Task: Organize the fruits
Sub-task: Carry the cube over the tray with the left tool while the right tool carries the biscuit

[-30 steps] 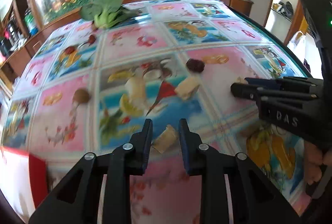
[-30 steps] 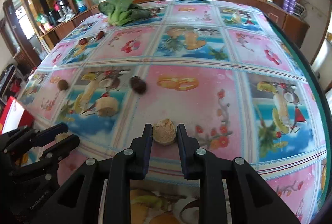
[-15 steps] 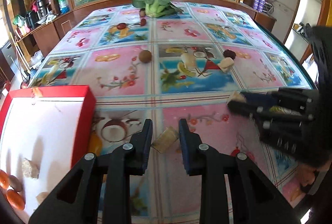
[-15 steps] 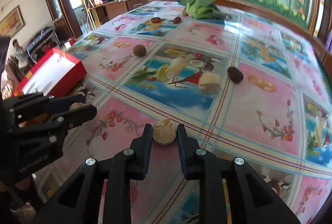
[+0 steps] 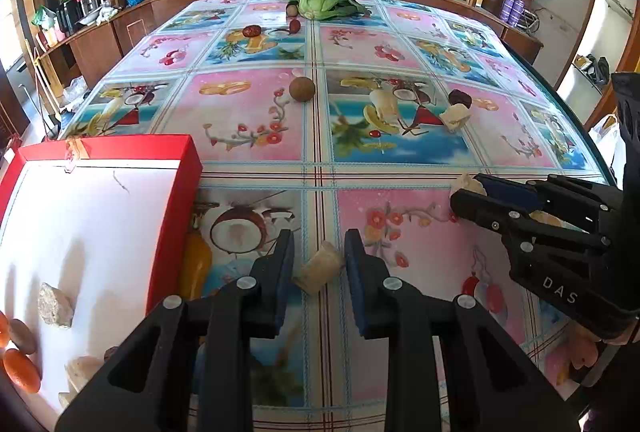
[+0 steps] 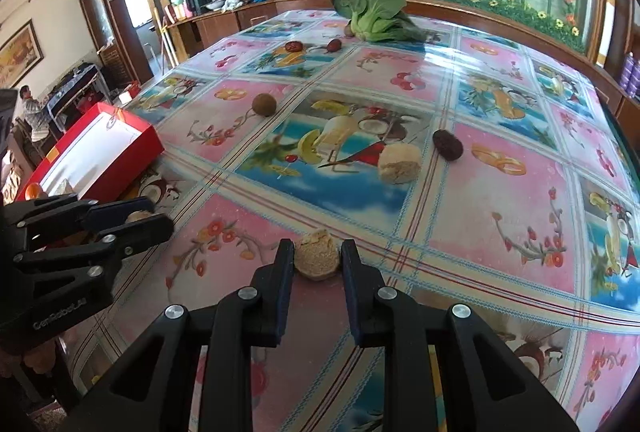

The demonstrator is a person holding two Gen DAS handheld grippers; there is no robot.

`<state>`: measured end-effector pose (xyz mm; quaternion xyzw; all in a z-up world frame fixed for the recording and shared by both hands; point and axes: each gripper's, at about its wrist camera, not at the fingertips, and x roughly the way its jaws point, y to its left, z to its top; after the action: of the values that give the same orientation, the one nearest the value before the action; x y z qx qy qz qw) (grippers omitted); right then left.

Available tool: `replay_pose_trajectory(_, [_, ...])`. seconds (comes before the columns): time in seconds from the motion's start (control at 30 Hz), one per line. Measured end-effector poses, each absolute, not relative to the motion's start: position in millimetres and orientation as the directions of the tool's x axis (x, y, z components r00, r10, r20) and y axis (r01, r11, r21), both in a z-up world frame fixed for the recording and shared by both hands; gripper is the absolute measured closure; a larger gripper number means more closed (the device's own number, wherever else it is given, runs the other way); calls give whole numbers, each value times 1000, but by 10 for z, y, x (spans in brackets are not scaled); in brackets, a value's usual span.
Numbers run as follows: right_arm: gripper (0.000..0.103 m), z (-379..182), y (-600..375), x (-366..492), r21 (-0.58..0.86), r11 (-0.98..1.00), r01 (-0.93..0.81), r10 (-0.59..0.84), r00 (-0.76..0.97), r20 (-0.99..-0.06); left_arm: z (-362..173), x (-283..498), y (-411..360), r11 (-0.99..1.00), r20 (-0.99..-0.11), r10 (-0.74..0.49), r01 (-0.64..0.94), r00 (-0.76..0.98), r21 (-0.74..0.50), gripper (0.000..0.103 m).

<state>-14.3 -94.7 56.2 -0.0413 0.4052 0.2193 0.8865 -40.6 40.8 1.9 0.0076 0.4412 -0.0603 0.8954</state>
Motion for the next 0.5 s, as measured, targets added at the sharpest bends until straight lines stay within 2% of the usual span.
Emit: replay_pose_trajectory(0.5, [81,873,-989,-166,233,900,-367,431,680,-593,427,-680,642,997,-698,-73,67,712,-36,75])
